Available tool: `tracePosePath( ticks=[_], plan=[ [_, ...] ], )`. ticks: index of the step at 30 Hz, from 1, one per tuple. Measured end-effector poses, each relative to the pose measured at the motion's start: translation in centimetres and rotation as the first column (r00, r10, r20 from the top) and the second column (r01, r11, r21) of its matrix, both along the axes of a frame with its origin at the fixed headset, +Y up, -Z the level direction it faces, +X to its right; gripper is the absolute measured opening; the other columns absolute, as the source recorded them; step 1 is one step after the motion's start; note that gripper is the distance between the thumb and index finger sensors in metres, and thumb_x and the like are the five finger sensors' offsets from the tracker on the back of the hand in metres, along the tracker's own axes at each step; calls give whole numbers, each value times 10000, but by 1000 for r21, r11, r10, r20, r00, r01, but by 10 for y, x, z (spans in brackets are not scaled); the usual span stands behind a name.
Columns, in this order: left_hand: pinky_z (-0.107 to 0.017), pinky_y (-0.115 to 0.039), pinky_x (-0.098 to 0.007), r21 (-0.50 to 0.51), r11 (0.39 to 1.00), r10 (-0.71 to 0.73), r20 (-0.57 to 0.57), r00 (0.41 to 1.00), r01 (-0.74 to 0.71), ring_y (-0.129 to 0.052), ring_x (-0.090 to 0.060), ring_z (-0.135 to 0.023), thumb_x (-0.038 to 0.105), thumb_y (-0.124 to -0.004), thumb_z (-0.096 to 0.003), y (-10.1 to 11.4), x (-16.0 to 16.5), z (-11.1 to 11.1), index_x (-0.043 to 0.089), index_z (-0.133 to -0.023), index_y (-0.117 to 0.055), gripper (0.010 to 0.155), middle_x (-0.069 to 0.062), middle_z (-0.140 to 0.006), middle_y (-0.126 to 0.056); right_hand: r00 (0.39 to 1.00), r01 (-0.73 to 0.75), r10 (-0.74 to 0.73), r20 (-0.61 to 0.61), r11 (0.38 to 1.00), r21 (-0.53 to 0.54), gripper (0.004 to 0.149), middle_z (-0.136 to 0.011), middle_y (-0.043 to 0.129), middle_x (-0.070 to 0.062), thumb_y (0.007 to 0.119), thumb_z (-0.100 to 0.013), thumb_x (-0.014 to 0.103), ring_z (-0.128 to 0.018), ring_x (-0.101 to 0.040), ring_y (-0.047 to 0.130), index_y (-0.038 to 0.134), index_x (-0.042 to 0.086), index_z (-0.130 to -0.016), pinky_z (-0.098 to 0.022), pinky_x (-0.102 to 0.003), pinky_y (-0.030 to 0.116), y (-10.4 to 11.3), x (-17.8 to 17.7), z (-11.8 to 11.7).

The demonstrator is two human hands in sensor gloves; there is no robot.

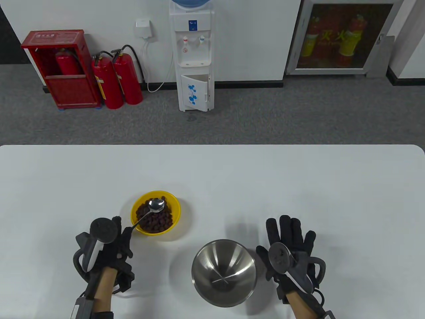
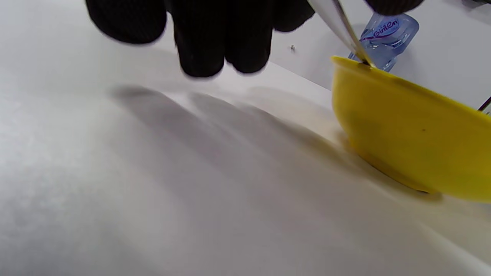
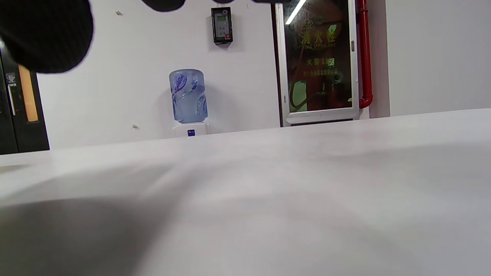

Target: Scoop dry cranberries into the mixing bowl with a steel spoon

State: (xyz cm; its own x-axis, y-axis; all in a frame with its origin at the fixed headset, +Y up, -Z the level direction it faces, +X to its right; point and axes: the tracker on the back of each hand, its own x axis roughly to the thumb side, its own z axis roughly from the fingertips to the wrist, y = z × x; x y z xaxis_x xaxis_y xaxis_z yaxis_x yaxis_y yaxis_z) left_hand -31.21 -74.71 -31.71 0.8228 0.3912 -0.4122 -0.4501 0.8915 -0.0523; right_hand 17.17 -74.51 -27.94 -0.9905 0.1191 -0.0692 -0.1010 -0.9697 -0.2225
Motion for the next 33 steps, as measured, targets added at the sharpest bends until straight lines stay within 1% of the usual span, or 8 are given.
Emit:
tracePosePath(
  ticks=[5, 10, 13, 16, 19, 25, 29, 33],
  plan=[
    [-532, -775, -514, -6, 999, -39, 5, 999, 39, -1002, -287, -660, 589, -649, -463, 1, 3, 2, 264, -1020, -617, 646, -50, -855, -980, 1000, 8, -8, -8, 1000, 22, 828, -1136, 169, 46, 730, -382, 700, -1106, -269, 285, 321, 429, -1049, -725, -693, 241, 2, 0, 1],
    [-460, -815, -481, -4, 1000, -22, -6, 1000, 22, -1028, -230, -475, 535, -687, -469, 0, 4, 2, 244, -956, -719, 568, -12, -689, -1035, 1000, 11, -11, -13, 1000, 17, 824, -1137, 182, 41, 728, -382, 700, -1104, -271, 302, 332, 425, -1050, -725, -692, 255, 2, 0, 1],
    [-402, -842, -454, 13, 1000, 7, 2, 1000, -7, -1026, -180, -351, 482, -708, -467, 0, 4, 1, 262, -868, -814, 470, 62, -585, -1040, 1000, 15, -15, -12, 1000, 15, 823, -1137, 187, 40, 727, -383, 700, -1102, -273, 309, 337, 421, -1051, -724, -692, 259, 3, 0, 1],
    [-389, -854, -451, 40, 999, 7, 31, 1000, -8, -1043, -181, -339, 472, -719, -462, 1, 7, 2, 267, -832, -855, 445, 67, -575, -1058, 1000, 12, -12, -12, 1000, 4, 820, -1138, 194, 38, 725, -383, 702, -1102, -271, 316, 344, 419, -1051, -724, -693, 262, 2, 0, 2],
    [-410, -863, -451, 65, 996, -67, 73, 995, 62, -1080, -199, -424, 463, -710, -460, 0, 14, 2, 278, -832, -848, 438, 63, -641, -1075, 1000, 20, -21, -18, 999, -25, 813, -1141, 206, 34, 724, -385, 703, -1103, -275, 323, 365, 413, -1054, -725, -693, 266, 2, 0, 1],
    [-353, -890, -420, 232, 954, -213, 88, 973, 188, -1109, -163, -386, 442, -679, -450, 15, 26, 9, 274, -823, -827, 435, 82, -636, -1084, 1000, 22, -23, -9, 999, -35, 815, -1142, 199, 35, 723, -384, 706, -1104, -275, 313, 365, 414, -1055, -725, -694, 258, 4, 1, 2],
    [-306, -895, -403, 375, 897, -276, 67, 959, 232, -1078, -136, -273, 429, -668, -452, 34, 32, 20, 238, -828, -798, 441, 85, -567, -1059, 1000, 24, -24, -12, 999, -39, 813, -1142, 205, 35, 722, -384, 706, -1103, -277, 319, 374, 409, -1057, -724, -695, 261, 4, 1, 2],
    [-282, -889, -401, 446, 847, -349, 53, 936, 290, -1029, -129, -195, 423, -669, -452, 46, 40, 30, 221, -830, -787, 444, 72, -498, -1038, 1000, 26, -27, -15, 999, -44, 810, -1142, 209, 34, 720, -386, 705, -1102, -278, 325, 377, 407, -1057, -722, -695, 265, 4, 1, 2]
  ],
)
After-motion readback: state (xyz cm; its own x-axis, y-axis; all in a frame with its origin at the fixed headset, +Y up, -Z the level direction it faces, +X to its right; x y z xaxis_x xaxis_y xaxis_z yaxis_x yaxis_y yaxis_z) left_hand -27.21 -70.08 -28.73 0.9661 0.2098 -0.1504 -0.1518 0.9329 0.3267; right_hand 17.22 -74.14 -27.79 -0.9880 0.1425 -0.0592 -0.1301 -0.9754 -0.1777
